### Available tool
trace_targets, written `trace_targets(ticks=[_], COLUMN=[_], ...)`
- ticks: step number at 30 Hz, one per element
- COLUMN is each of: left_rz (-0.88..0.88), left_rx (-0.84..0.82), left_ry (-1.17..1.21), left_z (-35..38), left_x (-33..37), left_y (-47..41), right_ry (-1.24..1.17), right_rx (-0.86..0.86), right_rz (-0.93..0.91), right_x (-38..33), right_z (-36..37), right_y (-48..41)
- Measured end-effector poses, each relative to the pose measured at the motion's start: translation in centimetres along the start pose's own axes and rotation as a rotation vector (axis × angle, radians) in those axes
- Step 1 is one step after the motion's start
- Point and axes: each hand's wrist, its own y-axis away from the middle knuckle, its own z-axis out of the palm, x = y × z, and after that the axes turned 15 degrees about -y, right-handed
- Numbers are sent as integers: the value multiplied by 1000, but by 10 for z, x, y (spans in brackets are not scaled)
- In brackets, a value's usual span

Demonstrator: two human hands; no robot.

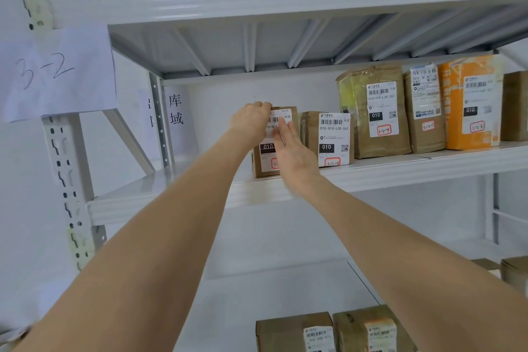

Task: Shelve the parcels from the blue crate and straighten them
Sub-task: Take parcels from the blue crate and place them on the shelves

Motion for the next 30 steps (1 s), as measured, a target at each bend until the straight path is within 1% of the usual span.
trace_targets(ticks=[17, 24, 27, 30], left_rz=[4, 17, 27, 7], left_rx=[-2, -18, -20, -1], left_ry=[25, 29, 35, 51], left_z=[20, 17, 11, 6], left_x=[1, -1, -1, 1], left_y=[-18, -14, -9, 1], right_ry=[1, 40, 42, 89], right_rx=[0, 27, 25, 67], right_rz=[39, 13, 41, 48], right_x=[7, 5, 3, 2], right_z=[13, 10, 4, -2], right_y=[-21, -20, -18, -14])
